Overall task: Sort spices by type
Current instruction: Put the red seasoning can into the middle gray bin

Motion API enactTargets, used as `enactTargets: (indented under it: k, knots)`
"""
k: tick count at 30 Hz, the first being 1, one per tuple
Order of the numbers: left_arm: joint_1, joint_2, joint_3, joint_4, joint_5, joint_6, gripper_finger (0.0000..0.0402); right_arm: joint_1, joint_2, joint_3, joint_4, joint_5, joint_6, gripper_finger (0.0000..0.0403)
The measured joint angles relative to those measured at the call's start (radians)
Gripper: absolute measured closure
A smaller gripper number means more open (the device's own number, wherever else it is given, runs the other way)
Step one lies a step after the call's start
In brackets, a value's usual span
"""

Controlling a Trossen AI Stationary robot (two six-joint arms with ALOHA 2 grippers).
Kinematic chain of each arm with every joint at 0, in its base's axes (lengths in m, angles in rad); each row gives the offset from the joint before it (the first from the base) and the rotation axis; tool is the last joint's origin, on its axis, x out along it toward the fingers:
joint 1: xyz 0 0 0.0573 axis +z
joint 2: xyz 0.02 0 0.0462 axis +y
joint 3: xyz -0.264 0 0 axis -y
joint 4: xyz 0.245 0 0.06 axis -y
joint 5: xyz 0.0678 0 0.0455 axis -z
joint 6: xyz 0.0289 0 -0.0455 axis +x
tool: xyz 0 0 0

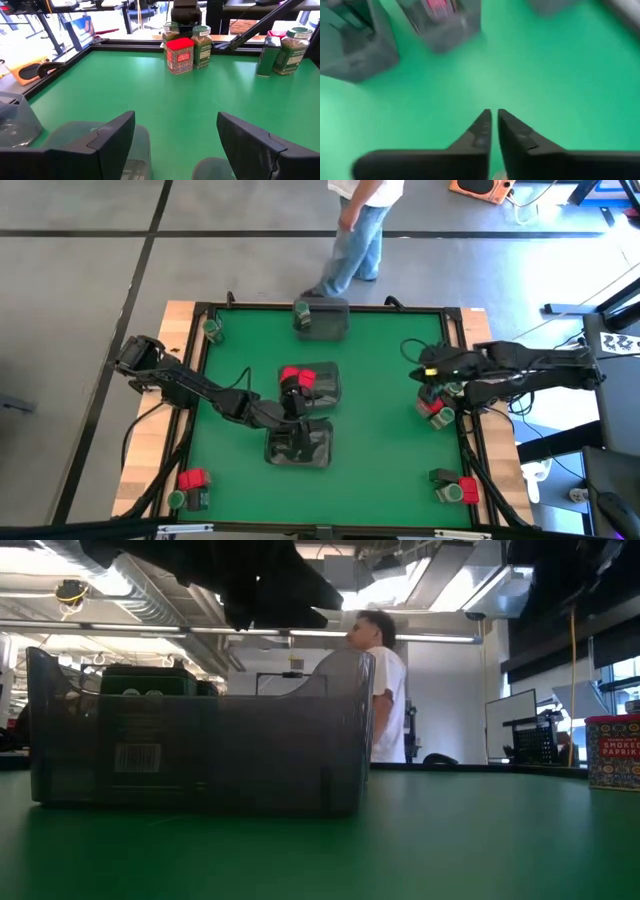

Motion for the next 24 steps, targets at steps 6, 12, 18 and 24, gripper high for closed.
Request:
enactTargets:
  k: [6,12,18,24]
  knots:
    - [0.000,0.000,0.000,-0.001,0.000,0.004,0.0121,0.000,0.135,0.007,-0.226,-0.140,0.131,0.0230]
    - [0.000,0.000,0.000,-0.012,0.000,0.004,0.0121,0.000,0.266,0.007,-0.353,-0.135,0.131,0.0105]
    - [0.000,0.000,0.000,-0.019,0.001,-0.005,0.0121,0.001,0.351,0.006,-0.354,-0.134,0.177,0.0047]
    - [0.000,0.000,0.000,-0.020,0.001,-0.005,0.0121,0.001,0.381,-0.024,-0.353,-0.132,0.214,0.0040]
